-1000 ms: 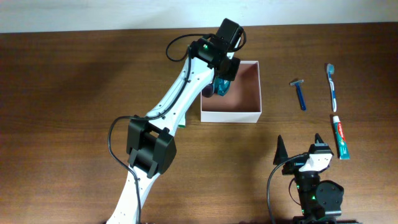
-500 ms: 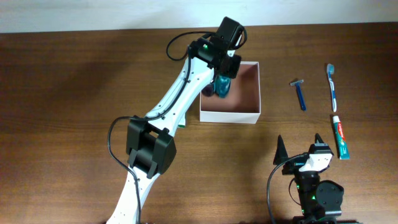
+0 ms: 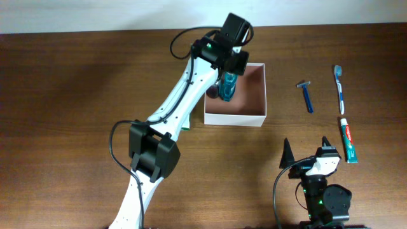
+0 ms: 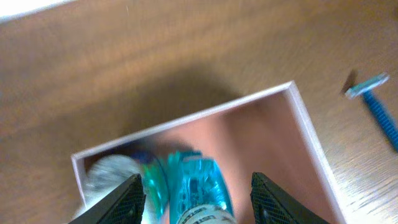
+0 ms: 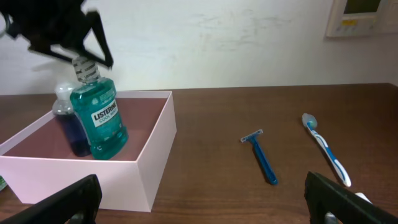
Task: Pack container
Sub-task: 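Lower the Listerine bottle beside the soap bottle and release, then withdraw the left gripper up and away from the box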
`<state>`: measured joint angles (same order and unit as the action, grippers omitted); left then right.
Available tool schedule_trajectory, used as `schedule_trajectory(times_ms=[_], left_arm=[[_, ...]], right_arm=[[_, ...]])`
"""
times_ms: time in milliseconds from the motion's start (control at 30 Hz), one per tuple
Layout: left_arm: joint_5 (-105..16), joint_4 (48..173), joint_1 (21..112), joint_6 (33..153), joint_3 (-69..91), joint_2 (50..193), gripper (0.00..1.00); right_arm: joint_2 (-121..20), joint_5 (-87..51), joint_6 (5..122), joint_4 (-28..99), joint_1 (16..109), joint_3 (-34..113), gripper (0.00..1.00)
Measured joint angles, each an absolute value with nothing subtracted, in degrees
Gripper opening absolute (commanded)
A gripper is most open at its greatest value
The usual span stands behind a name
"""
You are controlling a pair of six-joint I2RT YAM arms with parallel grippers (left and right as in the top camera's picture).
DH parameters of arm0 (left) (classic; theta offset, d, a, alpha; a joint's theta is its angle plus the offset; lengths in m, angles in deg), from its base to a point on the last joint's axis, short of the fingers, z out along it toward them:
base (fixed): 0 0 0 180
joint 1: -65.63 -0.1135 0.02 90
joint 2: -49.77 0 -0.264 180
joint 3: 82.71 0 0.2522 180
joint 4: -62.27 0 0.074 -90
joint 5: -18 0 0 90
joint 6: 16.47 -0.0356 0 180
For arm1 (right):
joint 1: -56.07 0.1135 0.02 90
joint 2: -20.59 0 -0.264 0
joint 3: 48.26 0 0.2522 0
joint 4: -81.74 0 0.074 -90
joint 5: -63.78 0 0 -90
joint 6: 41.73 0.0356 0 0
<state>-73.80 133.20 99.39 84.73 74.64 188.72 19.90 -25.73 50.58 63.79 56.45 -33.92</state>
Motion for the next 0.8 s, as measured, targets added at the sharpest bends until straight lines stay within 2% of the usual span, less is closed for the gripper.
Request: schedule_trajectory(times_ms=[333,367,500,533,567,600,800], left_arm=[[-74.0,132.69,99.37,83.79,85.7,185.75,0.58],[-74.08,132.69,99.3,83.66,86.31,185.2,0.66],[-76.82,133.96,98.95,83.42,86.86,183.74,0.74],[-77.89,134.97,98.67,83.4,86.86,183.41,0.79],[-79.0,136.13,98.3,83.22,86.86,183.1,0.92],[-80.12,137.39,97.66,83.05,86.86,182.75,0.99],[-83.29,145.11,91.35,83.16,86.86,179.96,0.99]], right_arm=[[19.9,-25.75,50.58,63.79,56.45,-33.92,0.99],[19.9,-25.73,50.58,63.79,56.45,-33.92,0.99],[19.9,-25.73,50.6,63.79,56.45,-33.92,0.99],[19.9,-25.73,50.6,63.79,56.45,-33.92,0.99],[19.9,-25.73,50.62,63.79,56.45,-33.92,0.99],[19.9,-25.73,50.62,63.79,56.45,-33.92,0.99],[19.9,-25.73,50.58,63.79,56.45,-33.92,0.99]])
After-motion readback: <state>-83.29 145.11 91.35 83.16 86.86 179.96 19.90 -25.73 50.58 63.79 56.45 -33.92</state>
